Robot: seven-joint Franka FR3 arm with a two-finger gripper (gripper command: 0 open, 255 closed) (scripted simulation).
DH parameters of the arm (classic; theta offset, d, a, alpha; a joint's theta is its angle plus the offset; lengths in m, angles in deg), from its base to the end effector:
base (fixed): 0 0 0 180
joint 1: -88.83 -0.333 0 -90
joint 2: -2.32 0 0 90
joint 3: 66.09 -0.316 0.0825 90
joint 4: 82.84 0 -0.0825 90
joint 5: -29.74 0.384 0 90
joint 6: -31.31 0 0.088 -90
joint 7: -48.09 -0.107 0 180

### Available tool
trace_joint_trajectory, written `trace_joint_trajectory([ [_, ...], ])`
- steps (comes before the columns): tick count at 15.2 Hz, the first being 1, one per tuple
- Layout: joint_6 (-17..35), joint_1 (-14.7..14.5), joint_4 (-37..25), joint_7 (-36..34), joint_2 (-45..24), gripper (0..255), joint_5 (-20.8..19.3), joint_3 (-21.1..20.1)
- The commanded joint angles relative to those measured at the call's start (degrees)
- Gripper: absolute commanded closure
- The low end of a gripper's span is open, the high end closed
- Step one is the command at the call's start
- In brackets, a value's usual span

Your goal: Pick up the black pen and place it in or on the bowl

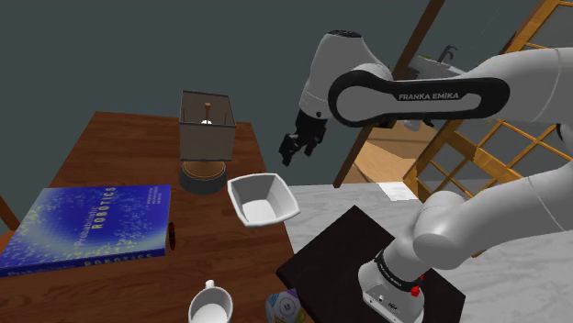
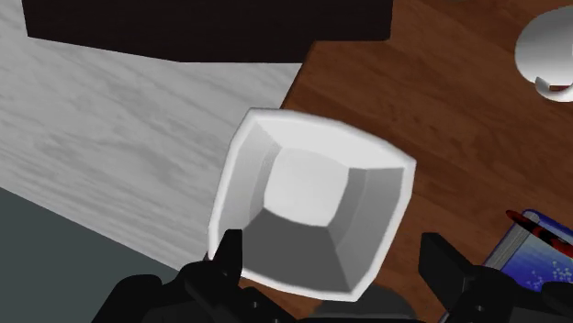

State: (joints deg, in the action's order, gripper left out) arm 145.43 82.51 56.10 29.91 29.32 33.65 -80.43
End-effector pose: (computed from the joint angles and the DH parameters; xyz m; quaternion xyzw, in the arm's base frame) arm 0.3816 0.1540 0.4750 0.9996 -0.0043 0.0207 0.0194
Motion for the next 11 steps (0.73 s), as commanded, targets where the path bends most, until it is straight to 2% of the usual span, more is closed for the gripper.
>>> trace_joint_trajectory([
  [1,2.66,-0.31,-1.11,-2.72,-3.94,0,0.29,-1.99],
  [6,7.48,-1.0,-5.12,-9.62,-13.36,0,-0.51,-6.51],
  [11,11.18,-1.93,-10.91,-17.26,-23.85,0,-3.73,-10.13],
])
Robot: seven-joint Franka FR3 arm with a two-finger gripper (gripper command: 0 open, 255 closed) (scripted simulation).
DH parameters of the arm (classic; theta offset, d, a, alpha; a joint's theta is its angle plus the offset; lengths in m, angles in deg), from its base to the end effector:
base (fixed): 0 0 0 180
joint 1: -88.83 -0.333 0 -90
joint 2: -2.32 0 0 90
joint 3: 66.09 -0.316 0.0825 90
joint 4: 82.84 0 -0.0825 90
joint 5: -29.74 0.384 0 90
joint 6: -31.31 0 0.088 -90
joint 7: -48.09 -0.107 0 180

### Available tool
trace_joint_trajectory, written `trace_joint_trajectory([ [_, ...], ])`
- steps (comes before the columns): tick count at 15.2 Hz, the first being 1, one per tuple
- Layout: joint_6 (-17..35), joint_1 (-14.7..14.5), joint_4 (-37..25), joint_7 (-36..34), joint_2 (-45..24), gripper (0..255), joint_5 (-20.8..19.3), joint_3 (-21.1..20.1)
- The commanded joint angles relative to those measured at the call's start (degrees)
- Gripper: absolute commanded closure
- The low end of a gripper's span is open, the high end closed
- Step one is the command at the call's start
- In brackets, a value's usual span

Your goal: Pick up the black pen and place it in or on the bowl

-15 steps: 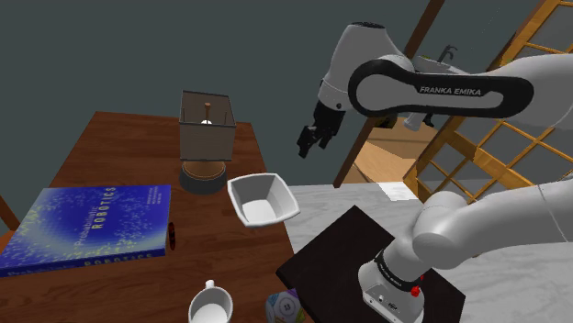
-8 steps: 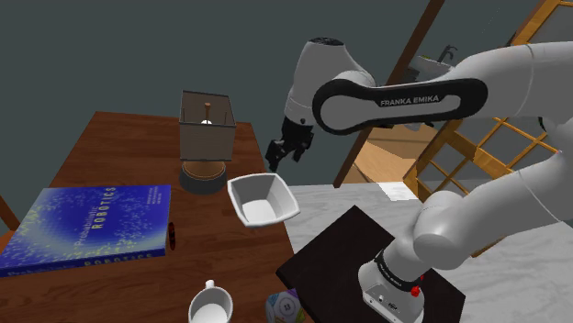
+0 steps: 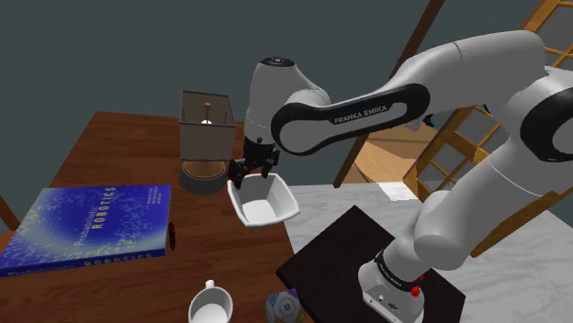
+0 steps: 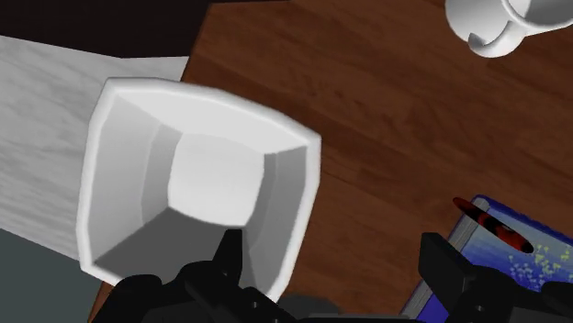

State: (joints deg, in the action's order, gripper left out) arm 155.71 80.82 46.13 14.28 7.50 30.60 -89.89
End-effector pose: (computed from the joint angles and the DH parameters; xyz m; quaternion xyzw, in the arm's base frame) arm 0.4308 0.2699 0.4002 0.9997 -0.0224 0.0078 0.0093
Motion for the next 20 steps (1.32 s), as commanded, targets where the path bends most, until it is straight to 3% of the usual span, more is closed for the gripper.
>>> trace_joint_trajectory([
  [1,1.46,-0.55,-2.33,-3.21,-4.23,0,-1.6,-1.19],
  [8,3.39,-4.76,-14.06,-13.83,-20.06,0,-8.93,-2.47],
  [17,0.93,-13.81,-35.26,-22.53,-40.49,0,-15.39,-0.03],
  [20,1.68,-14.63,-36.55,-23.03,-42.58,0,-15.94,0.47],
])
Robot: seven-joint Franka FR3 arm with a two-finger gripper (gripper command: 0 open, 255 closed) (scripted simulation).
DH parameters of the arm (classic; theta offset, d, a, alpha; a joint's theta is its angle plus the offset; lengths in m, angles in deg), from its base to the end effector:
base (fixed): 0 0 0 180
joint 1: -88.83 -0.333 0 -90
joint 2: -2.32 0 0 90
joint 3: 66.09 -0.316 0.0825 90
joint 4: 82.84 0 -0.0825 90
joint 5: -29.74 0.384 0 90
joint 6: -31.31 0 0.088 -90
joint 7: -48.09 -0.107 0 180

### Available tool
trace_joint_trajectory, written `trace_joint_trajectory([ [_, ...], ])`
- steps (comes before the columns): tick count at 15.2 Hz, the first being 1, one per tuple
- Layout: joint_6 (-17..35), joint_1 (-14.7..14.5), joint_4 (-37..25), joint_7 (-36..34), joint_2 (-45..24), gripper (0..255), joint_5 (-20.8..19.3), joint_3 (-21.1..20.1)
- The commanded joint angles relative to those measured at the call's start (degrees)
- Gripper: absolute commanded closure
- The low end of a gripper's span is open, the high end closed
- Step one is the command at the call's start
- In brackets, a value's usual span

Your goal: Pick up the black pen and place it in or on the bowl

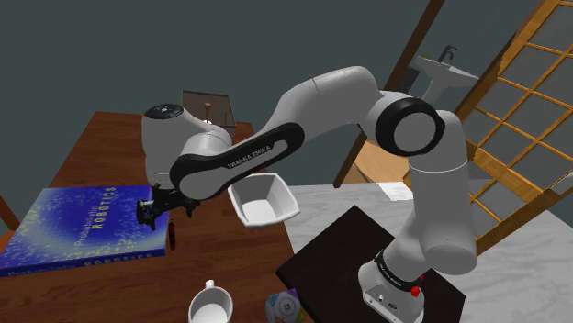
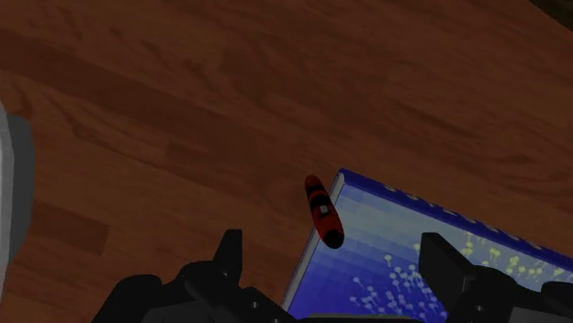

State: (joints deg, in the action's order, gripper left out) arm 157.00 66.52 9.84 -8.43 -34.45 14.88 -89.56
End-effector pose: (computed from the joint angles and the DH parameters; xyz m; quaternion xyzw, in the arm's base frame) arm 0.5123 0.4604 0.2725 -0.9984 0.0534 0.0138 0.0081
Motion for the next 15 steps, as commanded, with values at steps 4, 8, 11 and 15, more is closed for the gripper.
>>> trace_joint_trajectory([
  [4,2.46,-0.74,0.08,-0.75,-2.43,0,-0.95,0.71],
  [8,3.25,-0.92,0.15,-0.92,-3.16,0,-1.24,0.94],
  [11,3.25,-0.92,0.15,-0.92,-3.16,0,-1.24,0.94],
  [15,3.25,-0.91,0.16,-0.92,-3.16,255,-1.24,0.94],
])
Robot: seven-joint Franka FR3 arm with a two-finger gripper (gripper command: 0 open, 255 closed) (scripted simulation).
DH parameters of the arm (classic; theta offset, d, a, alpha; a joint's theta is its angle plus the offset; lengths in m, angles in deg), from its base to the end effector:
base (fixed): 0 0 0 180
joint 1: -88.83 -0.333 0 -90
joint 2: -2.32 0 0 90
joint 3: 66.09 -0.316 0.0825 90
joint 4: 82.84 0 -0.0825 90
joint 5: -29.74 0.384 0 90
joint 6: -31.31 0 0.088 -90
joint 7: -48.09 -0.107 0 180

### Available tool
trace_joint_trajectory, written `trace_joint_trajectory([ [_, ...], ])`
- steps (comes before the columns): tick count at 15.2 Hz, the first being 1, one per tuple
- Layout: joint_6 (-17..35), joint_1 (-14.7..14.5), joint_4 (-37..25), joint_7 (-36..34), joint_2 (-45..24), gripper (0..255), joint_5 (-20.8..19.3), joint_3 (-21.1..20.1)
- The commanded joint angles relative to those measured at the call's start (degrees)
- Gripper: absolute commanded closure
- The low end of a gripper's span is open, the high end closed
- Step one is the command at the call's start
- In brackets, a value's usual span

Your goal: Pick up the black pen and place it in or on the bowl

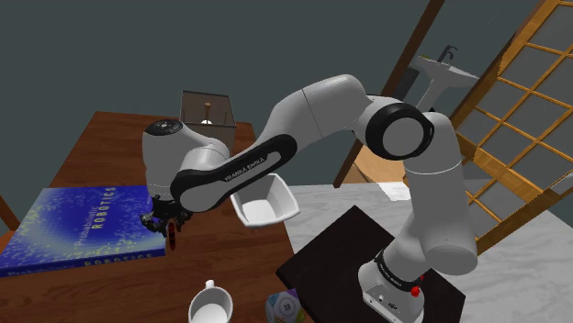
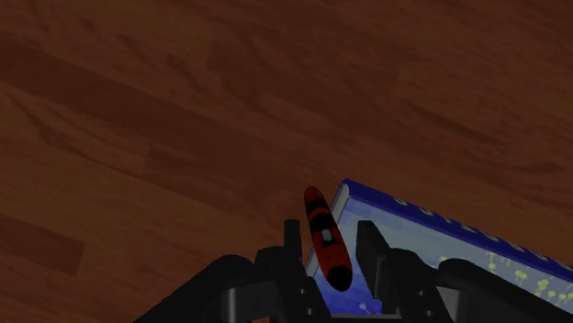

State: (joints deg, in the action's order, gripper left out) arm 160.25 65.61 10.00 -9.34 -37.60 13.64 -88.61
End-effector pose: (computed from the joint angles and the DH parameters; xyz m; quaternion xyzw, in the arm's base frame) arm 0.5111 0.4633 0.2381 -0.9984 0.0539 0.0136 0.0083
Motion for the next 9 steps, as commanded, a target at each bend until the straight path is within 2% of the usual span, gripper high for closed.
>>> trace_joint_trajectory([
  [1,0.0,0.0,0.0,0.0,0.0,255,0.0,0.0],
  [9,-0.49,0.1,-0.03,0.09,0.47,255,0.18,-0.15],
])
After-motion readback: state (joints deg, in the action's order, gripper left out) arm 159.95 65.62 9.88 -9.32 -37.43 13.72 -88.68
